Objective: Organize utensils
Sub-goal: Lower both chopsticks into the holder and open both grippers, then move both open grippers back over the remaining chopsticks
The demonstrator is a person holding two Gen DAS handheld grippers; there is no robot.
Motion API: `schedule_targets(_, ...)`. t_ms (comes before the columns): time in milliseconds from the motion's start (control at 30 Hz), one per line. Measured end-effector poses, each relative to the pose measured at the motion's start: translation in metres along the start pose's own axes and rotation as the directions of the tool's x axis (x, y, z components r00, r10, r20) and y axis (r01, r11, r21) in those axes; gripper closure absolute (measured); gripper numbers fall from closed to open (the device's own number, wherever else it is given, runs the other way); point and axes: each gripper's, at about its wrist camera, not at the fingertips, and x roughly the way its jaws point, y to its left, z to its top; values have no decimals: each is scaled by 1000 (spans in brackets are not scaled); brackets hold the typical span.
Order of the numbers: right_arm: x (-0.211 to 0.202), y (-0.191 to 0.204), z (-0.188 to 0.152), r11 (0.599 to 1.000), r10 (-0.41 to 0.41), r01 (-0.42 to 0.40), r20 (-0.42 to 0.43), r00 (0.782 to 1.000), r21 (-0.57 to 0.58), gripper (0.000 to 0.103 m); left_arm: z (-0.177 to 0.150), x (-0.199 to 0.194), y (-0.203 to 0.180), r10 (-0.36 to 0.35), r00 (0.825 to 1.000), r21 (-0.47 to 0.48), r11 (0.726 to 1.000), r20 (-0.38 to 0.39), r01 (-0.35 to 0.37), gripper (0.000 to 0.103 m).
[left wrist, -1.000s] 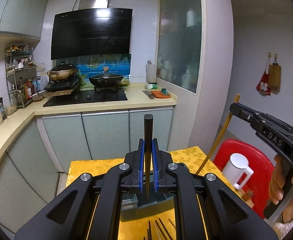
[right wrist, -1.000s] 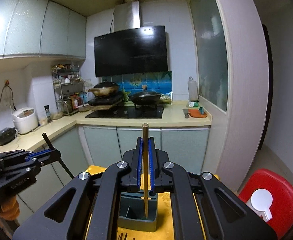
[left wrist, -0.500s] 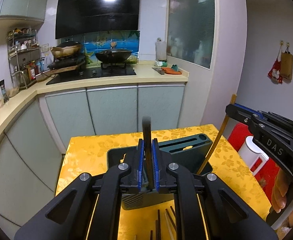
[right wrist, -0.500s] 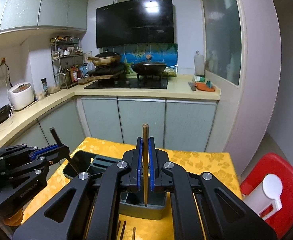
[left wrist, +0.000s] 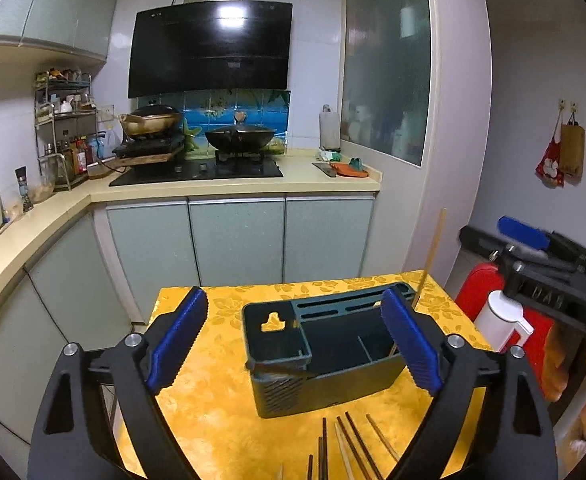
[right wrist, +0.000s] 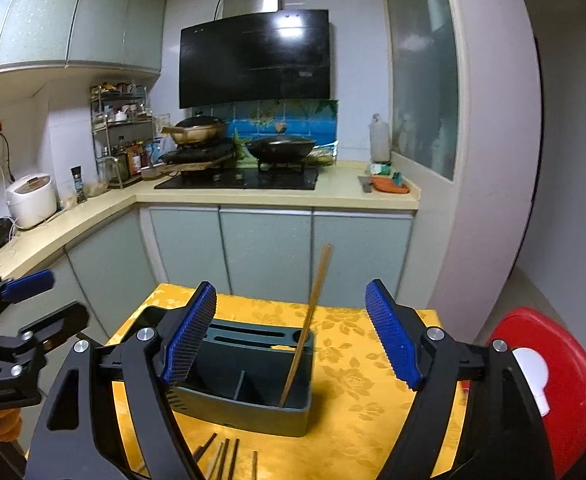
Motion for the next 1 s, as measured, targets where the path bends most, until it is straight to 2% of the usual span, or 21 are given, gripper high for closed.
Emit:
schedule_targets(300, -45, -17, -25, 1000, -2, 2, 24, 1000, 10, 28, -36, -33, 2, 40, 999, 51, 998, 14, -41, 16)
schedule_targets(600, -79, -20, -99, 1000, 15, -14, -24, 1000, 16, 28, -96, -59, 10, 76, 997, 65, 995, -26, -74, 16)
schedule_targets(1000, -98, -2, -181, 996, -11, 1, -108, 994, -84, 28, -166, -69, 29, 113, 985, 55, 993, -127, -106, 16)
